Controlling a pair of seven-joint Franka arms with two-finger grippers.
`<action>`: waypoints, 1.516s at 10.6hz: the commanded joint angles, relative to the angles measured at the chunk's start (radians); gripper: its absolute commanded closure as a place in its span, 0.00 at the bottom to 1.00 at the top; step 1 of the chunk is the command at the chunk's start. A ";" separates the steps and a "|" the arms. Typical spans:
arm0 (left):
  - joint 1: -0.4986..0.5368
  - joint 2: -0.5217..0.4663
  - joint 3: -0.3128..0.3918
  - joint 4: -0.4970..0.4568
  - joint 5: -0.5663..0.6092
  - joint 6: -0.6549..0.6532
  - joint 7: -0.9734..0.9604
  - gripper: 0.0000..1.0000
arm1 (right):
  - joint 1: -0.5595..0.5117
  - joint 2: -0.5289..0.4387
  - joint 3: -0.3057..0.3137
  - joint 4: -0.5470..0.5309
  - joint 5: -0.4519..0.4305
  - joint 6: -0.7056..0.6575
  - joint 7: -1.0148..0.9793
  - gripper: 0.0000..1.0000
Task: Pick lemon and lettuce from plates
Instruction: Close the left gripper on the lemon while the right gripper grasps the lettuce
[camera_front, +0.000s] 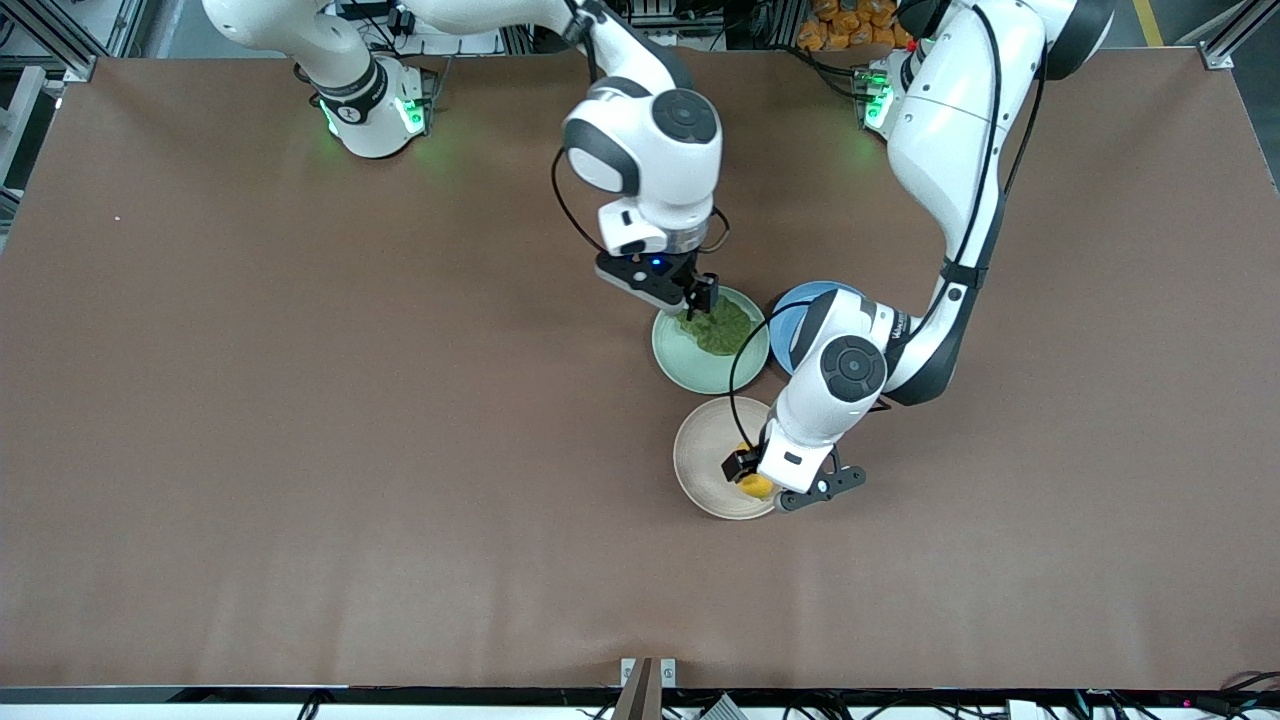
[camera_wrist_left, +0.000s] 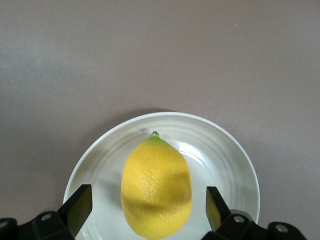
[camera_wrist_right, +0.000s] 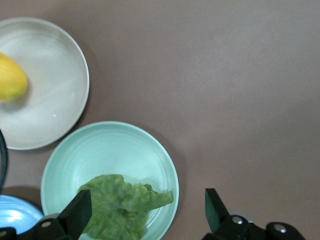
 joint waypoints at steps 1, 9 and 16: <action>-0.015 0.031 0.010 0.028 -0.020 0.021 -0.030 0.00 | 0.026 0.080 -0.010 0.049 -0.049 0.050 0.073 0.05; -0.022 0.012 0.016 0.025 -0.009 0.036 -0.108 1.00 | 0.076 0.223 -0.013 0.132 -0.167 0.098 0.157 0.21; 0.093 -0.142 0.019 -0.001 -0.004 -0.158 -0.066 1.00 | 0.082 0.237 -0.012 0.133 -0.244 0.109 0.177 1.00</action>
